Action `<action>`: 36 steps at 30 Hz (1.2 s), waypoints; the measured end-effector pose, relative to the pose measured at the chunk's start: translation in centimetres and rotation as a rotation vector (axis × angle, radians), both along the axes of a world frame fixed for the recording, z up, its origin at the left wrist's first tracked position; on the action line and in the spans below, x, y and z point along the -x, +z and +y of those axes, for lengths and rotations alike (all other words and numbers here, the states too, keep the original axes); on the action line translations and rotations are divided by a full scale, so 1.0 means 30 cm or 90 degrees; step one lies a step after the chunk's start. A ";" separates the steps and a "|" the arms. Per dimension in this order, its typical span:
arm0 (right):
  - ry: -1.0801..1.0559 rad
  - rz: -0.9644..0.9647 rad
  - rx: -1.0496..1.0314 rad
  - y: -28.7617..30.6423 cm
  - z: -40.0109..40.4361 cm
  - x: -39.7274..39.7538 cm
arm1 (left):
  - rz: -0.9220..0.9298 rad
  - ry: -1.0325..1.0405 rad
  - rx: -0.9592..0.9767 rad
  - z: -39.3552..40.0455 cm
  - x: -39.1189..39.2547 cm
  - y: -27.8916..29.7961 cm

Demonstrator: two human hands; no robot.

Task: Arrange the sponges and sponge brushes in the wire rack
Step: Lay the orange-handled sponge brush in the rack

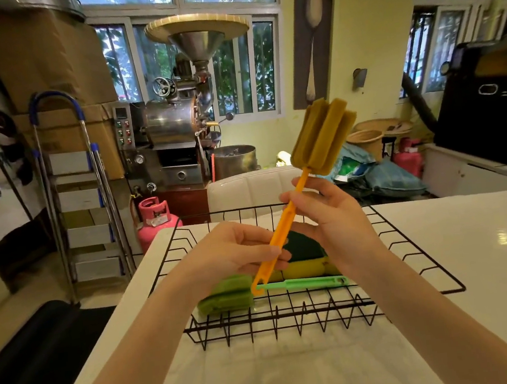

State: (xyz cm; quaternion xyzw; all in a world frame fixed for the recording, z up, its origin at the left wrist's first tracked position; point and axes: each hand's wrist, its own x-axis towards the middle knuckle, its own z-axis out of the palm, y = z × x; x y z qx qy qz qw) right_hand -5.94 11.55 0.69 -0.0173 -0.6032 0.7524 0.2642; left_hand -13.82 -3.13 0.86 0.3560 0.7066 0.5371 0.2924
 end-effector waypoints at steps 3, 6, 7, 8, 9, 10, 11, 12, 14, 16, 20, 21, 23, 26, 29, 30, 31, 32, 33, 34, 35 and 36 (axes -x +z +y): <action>-0.073 -0.120 -0.206 0.018 0.021 -0.008 | 0.105 0.061 0.032 -0.004 0.016 -0.003; 0.031 -0.309 -0.480 0.040 0.055 -0.031 | 0.192 0.080 0.072 -0.014 0.043 -0.010; 0.064 -0.314 -0.532 0.050 0.061 -0.044 | 0.216 0.076 0.094 -0.015 0.049 -0.012; 0.078 -0.282 -0.576 0.065 0.063 -0.060 | 0.244 0.070 0.121 -0.016 0.054 -0.013; 0.077 -0.228 -0.615 0.084 0.061 -0.078 | 0.273 0.059 0.151 -0.018 0.059 -0.014; 0.067 -0.173 -0.636 0.102 0.059 -0.096 | 0.292 0.044 0.178 -0.023 0.062 -0.014; 0.057 -0.127 -0.631 0.119 0.059 -0.114 | 0.302 0.022 0.204 -0.028 0.064 -0.012; 0.051 -0.096 -0.606 0.133 0.062 -0.130 | 0.310 -0.006 0.230 -0.034 0.065 -0.012; 0.061 -0.095 -0.584 0.150 0.081 -0.155 | 0.333 -0.057 0.271 -0.042 0.068 -0.013; 0.085 -0.172 -0.710 0.149 0.100 -0.167 | 0.365 -0.088 0.292 -0.044 0.070 -0.017; 0.113 -0.393 -0.925 0.099 0.135 -0.137 | 0.391 -0.124 0.314 -0.029 0.061 -0.028; 0.110 -0.438 -0.938 0.085 0.144 -0.128 | 0.402 -0.130 0.325 -0.023 0.057 -0.033; 0.113 -0.520 -0.931 0.067 0.163 -0.119 | 0.427 -0.138 0.343 -0.011 0.048 -0.043; 0.126 -0.590 -0.920 0.056 0.183 -0.117 | 0.439 -0.148 0.348 0.003 0.032 -0.052; 0.130 -0.615 -0.913 0.040 0.191 -0.108 | 0.428 -0.161 0.340 0.015 0.022 -0.061; 0.136 -0.621 -0.909 0.034 0.192 -0.105 | 0.422 -0.166 0.338 0.018 0.018 -0.062; 0.142 -0.627 -0.907 0.030 0.192 -0.101 | 0.415 -0.173 0.336 0.020 0.015 -0.062; 0.147 -0.629 -0.906 0.027 0.193 -0.099 | 0.412 -0.182 0.335 0.022 0.009 -0.060; 0.152 -0.627 -0.904 0.025 0.194 -0.097 | 0.416 -0.194 0.336 0.024 0.004 -0.057; 0.156 -0.624 -0.902 0.024 0.194 -0.095 | 0.428 -0.208 0.345 0.024 -0.001 -0.053; 0.159 -0.619 -0.900 0.020 0.196 -0.092 | 0.440 -0.219 0.356 0.025 -0.004 -0.052; 0.157 -0.616 -0.902 0.017 0.197 -0.088 | 0.446 -0.225 0.371 0.026 -0.008 -0.051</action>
